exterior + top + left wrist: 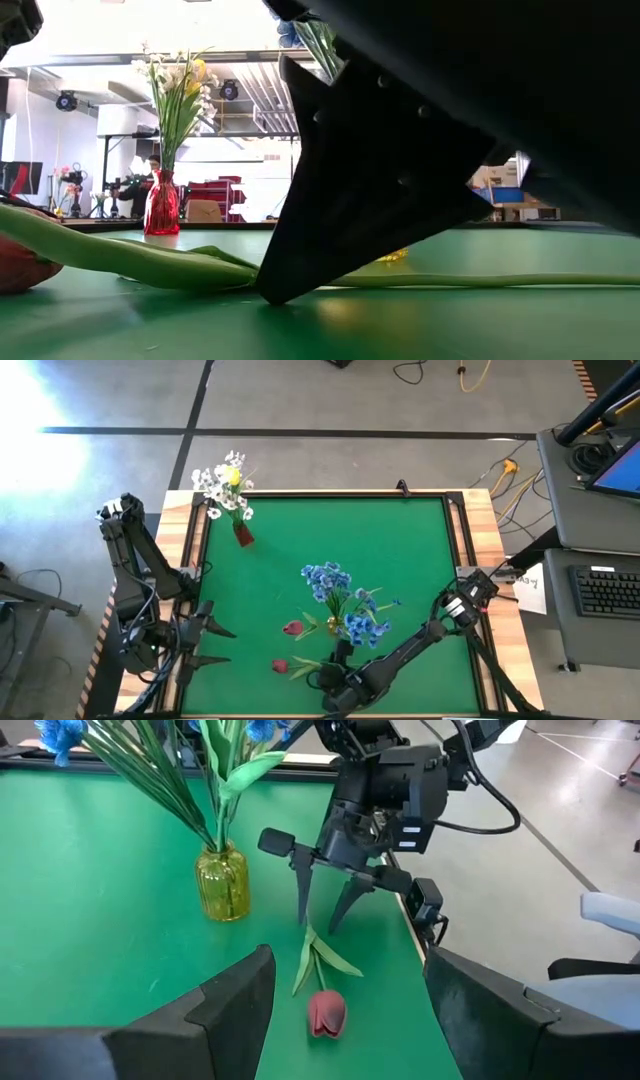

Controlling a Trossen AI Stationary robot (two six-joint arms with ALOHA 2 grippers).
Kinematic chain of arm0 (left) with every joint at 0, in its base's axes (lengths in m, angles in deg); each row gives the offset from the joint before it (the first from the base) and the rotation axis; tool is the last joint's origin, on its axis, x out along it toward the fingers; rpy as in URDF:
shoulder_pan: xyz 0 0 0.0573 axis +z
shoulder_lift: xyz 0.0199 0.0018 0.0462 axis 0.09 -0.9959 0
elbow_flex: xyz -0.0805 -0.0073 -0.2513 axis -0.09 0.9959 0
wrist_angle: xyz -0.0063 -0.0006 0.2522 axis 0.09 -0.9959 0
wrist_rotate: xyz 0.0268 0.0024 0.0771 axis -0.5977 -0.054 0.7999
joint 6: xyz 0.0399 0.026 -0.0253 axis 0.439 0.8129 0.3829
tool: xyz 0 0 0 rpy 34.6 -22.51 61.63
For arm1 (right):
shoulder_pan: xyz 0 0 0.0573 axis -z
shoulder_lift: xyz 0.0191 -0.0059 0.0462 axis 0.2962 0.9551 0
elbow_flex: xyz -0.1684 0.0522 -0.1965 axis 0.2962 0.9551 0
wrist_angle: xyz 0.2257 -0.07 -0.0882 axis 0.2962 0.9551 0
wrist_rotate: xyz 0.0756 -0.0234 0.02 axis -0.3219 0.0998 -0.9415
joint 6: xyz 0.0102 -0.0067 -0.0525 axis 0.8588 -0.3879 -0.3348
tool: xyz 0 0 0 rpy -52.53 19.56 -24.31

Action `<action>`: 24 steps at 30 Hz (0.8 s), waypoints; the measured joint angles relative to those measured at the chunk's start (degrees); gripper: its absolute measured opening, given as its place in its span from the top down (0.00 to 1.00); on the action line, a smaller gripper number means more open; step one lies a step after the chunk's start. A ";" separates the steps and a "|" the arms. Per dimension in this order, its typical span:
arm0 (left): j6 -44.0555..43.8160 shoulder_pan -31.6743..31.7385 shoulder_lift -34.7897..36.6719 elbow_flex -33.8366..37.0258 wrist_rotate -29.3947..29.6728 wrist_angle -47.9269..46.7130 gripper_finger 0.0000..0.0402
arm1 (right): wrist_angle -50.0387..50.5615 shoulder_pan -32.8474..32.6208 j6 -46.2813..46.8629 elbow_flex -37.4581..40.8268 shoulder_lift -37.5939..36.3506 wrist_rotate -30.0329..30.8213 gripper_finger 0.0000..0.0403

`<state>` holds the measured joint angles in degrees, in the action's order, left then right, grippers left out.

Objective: Sort flowers into vase by color
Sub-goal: Put the red flower into the yellow vase

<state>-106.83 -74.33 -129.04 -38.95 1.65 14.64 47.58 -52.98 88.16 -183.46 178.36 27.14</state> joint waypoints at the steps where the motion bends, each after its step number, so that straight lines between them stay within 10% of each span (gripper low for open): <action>1: 0.00 0.00 0.00 0.00 0.00 -0.04 0.40 | 0.00 0.03 -0.13 0.00 0.01 0.01 0.58; 14: 0.11 0.00 0.00 0.00 0.00 -0.02 0.40 | -2.51 1.53 -2.88 0.87 -0.07 -6.34 0.96; 24: 1.00 -0.02 0.09 0.00 1.53 0.00 0.40 | -4.55 0.65 -6.67 -1.26 -0.09 -3.68 0.97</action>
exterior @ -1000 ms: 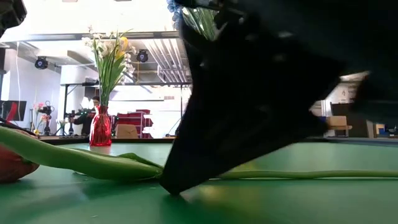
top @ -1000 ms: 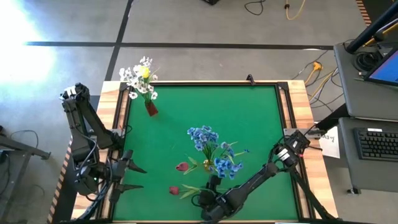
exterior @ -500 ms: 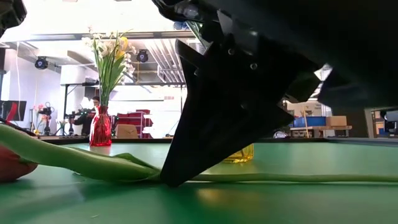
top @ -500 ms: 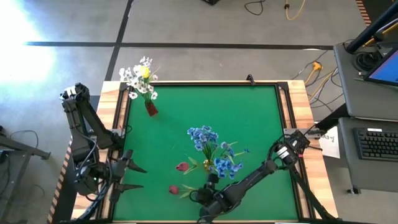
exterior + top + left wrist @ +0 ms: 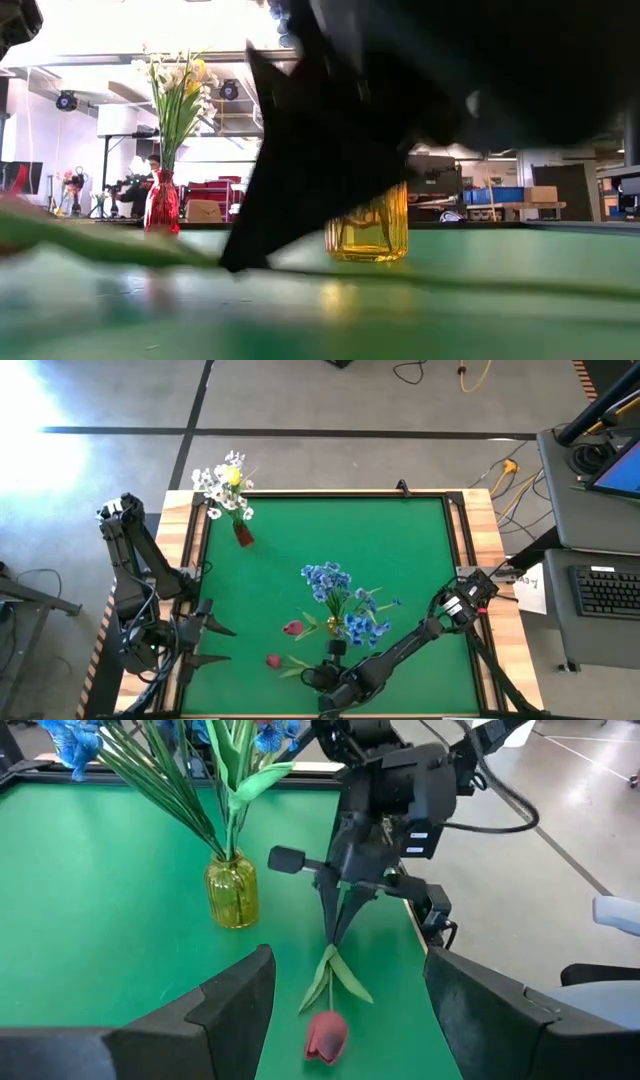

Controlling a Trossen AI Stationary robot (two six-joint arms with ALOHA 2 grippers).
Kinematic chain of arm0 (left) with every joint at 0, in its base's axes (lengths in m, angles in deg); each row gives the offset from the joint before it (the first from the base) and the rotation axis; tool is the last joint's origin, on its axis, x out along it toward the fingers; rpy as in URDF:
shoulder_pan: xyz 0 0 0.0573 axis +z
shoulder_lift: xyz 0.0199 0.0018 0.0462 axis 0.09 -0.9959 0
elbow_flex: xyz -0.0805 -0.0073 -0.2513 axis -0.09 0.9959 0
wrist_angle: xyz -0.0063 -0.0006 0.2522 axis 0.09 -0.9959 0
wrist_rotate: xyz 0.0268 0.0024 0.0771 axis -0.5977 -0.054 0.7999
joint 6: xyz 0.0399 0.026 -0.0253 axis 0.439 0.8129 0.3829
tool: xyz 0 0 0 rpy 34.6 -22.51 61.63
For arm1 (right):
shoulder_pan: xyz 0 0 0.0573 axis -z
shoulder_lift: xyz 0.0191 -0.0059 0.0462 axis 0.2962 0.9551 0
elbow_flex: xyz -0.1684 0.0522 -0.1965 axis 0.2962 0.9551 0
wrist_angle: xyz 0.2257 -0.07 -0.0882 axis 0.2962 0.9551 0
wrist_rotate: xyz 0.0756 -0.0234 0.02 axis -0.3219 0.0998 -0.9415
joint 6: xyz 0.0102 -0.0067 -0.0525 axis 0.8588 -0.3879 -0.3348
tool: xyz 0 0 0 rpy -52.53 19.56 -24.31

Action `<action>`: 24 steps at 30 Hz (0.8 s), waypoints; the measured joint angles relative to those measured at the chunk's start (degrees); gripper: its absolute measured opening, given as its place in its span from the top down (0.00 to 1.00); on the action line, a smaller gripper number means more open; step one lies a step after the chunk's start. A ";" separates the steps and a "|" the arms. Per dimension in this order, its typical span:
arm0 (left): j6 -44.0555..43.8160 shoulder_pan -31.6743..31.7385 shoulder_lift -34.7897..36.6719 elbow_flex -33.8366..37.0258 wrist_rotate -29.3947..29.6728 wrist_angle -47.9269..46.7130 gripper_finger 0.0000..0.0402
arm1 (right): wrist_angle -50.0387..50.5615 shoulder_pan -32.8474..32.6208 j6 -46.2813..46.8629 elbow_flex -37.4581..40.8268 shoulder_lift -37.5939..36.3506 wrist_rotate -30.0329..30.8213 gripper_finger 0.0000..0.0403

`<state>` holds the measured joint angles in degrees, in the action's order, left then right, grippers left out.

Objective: Sort flowers into vase by color
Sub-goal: Put the red flower into the yellow vase

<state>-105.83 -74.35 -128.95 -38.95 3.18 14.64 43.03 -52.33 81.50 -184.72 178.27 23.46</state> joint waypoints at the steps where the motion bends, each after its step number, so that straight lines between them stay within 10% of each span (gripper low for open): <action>1: 0.00 0.01 0.02 0.00 0.00 0.00 0.40 | 0.00 -0.30 -0.31 -0.55 0.00 1.13 0.97; 8: 0.66 -0.05 2.45 0.00 -6.56 -0.09 0.40 | -0.32 -0.98 -1.06 -3.36 -2.02 5.70 0.97; 24: 10.13 -0.03 6.01 0.00 1.04 1.07 0.40 | -12.23 -2.11 -17.88 -10.53 -6.58 16.40 0.97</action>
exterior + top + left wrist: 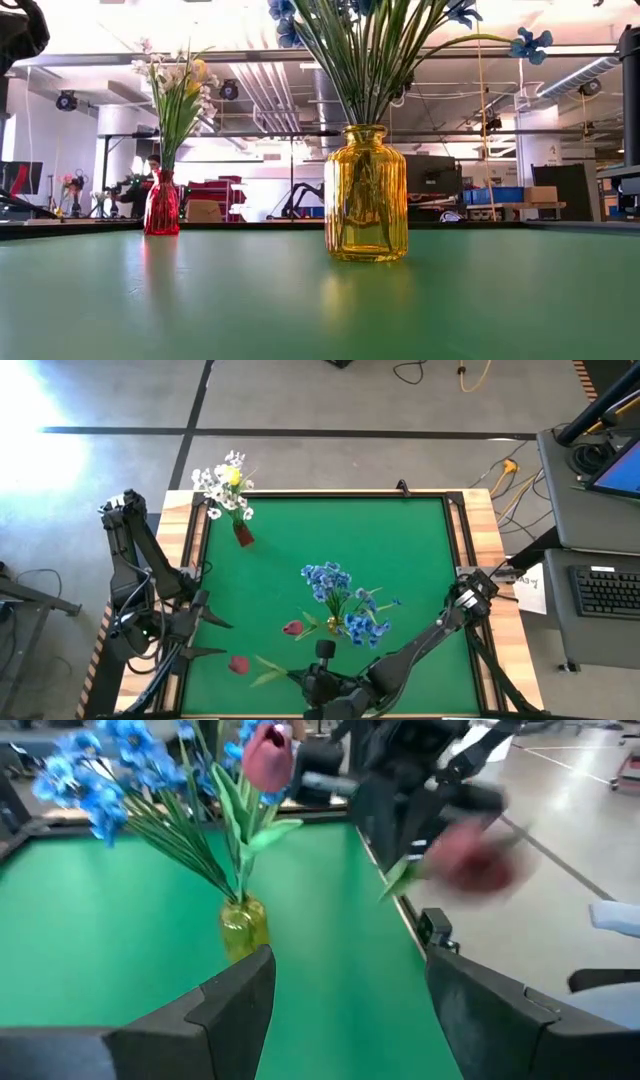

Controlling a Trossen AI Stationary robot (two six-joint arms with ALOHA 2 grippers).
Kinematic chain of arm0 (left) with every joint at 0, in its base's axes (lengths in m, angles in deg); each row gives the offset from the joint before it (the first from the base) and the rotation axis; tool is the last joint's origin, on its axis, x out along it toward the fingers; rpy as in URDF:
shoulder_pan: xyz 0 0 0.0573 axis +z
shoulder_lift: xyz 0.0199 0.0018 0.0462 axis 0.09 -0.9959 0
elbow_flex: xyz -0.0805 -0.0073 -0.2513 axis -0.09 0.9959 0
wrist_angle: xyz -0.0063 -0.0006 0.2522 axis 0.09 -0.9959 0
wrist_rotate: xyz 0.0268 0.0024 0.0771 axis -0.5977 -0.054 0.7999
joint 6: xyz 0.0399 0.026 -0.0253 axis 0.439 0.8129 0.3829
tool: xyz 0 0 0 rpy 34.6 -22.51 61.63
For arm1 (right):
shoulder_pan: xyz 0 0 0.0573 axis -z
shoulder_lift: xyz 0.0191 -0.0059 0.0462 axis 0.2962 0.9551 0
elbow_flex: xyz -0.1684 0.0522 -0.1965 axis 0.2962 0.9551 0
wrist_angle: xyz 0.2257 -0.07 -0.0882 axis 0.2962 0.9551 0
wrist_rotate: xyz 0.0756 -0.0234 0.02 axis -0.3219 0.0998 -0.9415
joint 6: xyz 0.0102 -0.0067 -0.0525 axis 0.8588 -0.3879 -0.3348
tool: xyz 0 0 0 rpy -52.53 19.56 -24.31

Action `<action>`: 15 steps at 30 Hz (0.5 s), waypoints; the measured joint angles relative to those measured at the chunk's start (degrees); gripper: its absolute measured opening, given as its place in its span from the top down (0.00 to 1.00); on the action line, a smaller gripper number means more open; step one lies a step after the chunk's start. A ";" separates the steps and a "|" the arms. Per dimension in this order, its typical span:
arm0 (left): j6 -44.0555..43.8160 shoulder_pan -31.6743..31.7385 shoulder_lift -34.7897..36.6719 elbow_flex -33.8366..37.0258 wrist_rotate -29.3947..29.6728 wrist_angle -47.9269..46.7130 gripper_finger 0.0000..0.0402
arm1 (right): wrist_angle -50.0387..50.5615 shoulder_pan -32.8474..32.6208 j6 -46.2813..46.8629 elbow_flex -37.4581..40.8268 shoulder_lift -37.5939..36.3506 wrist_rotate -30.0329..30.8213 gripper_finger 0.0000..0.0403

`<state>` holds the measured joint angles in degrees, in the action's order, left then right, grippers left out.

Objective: Sort flowers into vase by color
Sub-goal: Put the red flower into the yellow vase

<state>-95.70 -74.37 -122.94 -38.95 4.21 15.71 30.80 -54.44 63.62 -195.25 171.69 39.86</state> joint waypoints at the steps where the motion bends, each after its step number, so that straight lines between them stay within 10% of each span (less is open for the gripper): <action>1: 0.57 0.00 -0.10 0.00 0.44 0.14 0.40 | -2.16 0.00 -2.00 -0.29 -0.34 0.01 0.97; 8: 9.93 0.09 -0.80 0.00 1.01 8.79 0.40 | -21.97 0.02 -17.33 -0.51 -2.12 0.04 0.97; 15: 34.08 0.74 -6.81 0.00 0.95 36.38 0.40 | -49.06 1.03 -36.20 -0.36 0.33 -5.95 0.97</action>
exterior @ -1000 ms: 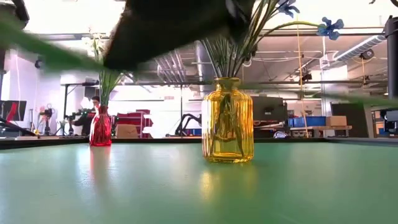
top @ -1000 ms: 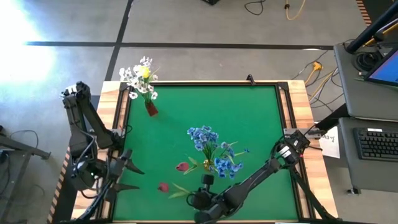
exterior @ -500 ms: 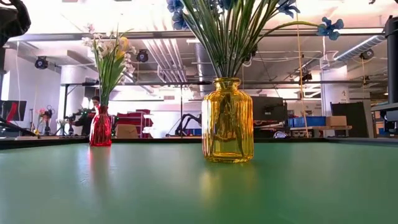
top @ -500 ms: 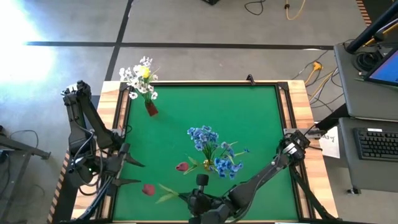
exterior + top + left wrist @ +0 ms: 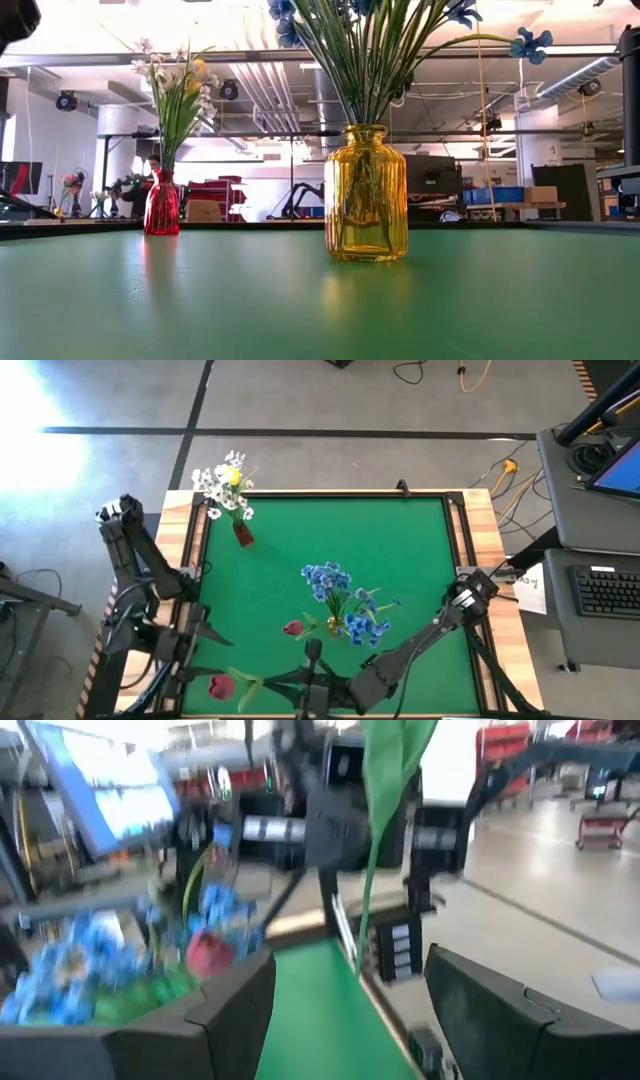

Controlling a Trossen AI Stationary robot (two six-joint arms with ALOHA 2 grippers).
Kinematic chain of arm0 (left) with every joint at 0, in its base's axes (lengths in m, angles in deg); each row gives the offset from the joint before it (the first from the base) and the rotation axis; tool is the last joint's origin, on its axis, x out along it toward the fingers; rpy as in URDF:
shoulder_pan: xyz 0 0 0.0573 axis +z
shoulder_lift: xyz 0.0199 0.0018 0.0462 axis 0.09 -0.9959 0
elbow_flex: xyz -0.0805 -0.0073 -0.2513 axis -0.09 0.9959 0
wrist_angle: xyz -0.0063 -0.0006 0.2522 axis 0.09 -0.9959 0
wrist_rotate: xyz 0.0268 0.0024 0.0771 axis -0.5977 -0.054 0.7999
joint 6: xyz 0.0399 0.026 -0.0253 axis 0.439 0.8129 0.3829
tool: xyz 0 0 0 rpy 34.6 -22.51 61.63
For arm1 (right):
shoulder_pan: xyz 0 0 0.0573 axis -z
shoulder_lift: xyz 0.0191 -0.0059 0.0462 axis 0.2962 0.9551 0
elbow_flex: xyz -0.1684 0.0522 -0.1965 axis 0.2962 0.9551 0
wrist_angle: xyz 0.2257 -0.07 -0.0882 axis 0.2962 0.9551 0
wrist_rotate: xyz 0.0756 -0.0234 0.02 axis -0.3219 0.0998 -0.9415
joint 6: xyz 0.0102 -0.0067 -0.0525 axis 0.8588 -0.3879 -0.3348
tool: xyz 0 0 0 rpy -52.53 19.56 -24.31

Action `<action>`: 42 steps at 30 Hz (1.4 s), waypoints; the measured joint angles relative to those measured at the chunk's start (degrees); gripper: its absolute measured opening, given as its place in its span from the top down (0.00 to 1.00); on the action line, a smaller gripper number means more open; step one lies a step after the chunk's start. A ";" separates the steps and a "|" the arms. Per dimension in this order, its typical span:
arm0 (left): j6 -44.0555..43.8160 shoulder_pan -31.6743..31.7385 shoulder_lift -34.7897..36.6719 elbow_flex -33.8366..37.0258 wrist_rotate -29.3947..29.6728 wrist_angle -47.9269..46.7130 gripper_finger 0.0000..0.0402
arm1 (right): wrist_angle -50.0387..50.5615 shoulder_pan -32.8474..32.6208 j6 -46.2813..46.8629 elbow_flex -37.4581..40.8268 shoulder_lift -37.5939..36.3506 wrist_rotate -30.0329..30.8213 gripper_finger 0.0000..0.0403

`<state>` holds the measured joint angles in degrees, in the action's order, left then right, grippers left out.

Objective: Sort flowers into vase by color
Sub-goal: Put the red flower into the yellow vase

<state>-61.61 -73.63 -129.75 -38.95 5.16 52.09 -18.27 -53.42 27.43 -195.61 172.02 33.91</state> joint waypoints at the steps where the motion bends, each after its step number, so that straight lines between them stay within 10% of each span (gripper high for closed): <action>1: 2.87 0.27 -1.20 0.00 -0.43 3.63 0.40 | -2.06 0.05 -1.79 0.06 0.33 -0.88 0.97; 8: 12.24 4.81 -7.56 0.00 -3.30 18.29 0.40 | -8.76 1.36 -5.86 0.07 0.81 -8.15 0.97; 16: 6.81 15.91 -11.23 0.00 -26.72 23.62 0.40 | -12.02 2.72 -8.98 0.07 0.81 -9.50 0.97; 27: 6.98 22.77 -15.91 -2.71 -31.26 27.56 0.48 | -13.39 3.56 -13.16 0.07 0.81 -9.53 0.97; 42: 6.97 23.22 -17.06 -4.50 -28.90 24.93 0.98 | -13.78 3.30 -16.39 0.02 0.76 -9.01 0.97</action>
<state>-54.64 -50.41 -146.81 -43.45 -23.74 77.02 -32.05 -50.12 11.04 -195.59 172.78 24.90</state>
